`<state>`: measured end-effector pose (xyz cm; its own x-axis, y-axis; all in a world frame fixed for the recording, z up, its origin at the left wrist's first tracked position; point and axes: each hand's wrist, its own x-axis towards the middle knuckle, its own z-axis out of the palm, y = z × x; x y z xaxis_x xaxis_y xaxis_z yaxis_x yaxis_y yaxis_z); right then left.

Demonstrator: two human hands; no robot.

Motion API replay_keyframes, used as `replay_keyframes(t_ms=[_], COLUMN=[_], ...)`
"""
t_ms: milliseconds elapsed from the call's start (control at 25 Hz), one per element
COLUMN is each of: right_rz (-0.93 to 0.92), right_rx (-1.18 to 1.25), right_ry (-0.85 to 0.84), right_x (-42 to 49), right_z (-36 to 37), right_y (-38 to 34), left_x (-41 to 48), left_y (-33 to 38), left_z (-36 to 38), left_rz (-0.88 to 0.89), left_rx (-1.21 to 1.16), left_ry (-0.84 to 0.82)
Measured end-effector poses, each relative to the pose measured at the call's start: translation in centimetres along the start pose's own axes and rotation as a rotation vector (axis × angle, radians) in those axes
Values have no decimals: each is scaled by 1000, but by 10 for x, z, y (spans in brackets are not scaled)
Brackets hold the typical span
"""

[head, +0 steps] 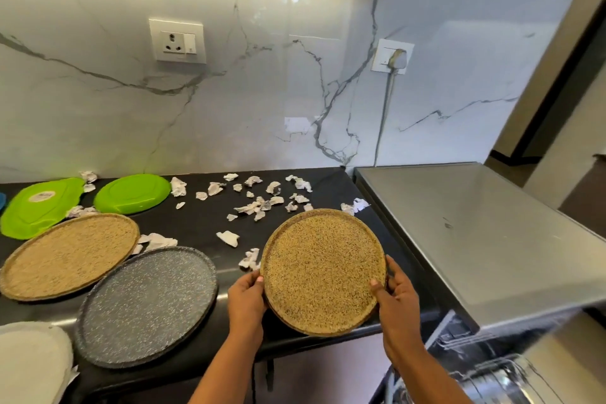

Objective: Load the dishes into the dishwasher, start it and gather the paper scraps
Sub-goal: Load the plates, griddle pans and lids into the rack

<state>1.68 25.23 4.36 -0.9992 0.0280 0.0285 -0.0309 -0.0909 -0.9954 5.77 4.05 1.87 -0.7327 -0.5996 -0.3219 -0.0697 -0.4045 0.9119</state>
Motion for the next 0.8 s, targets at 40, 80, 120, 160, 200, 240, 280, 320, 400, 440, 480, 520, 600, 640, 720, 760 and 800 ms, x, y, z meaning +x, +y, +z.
replay_keyframes(t_ms=[40,80,120,160,200,240,280,320,400,440,480,520,600,640,720,760,800], right_rz=[4,12,15,20,23,27,31,36,53,61,69,72,82,89,97,100,112], right_rx=[-9,-21,-34,-48,-59,-69,-71,-62,-29,-16,-12,-10,-14,-17,-12,-4,12], right_ry=[27,57,92,124,154,186,220,262,331,355,376,395,428,443,474,494,525], right_x=[-1,-2,-4,-6,-9,-12,-16,-20,-25,-26,-26,-26,-24,-23,-19,-17,-14], right_z=[-11,-23,-35,-46,-57,-69,-78,-89,-107,-116,-125,-136,-156,-167,-191,-203,-218], right_y=[-1,-1,-1,-2,-2,-2,-2,-4,-5,-6,-6,-5,-3,-2,-1,-1,-1], left_x=[-3,-6,-8,-10,-14,-15,-19,-22,-30,-34,-37,-41,-48,-53,-67,-74,-82], left_y=[-3,-7,-12,-18,-22,-28,-32,-38,-44,-47,-51,-53,-57,-59,-62,-64,-68], left_z=[10,19,30,39,48,57,65,76,94,104,112,121,139,149,174,185,199], left_rz=[-8,-14,-29,-40,-56,-69,-79,-84,-93,-94,-99,-108,-119,-114,-91,-86,-81], left_rx=[11,21,49,73,98,122,151,178,212,224,239,262,280,289,319,322,327], left_ry=[-31,-60,-88,-110,-134,-164,-191,-221,-266,-283,-298,-309,-347,-367,-393,-408,-434])
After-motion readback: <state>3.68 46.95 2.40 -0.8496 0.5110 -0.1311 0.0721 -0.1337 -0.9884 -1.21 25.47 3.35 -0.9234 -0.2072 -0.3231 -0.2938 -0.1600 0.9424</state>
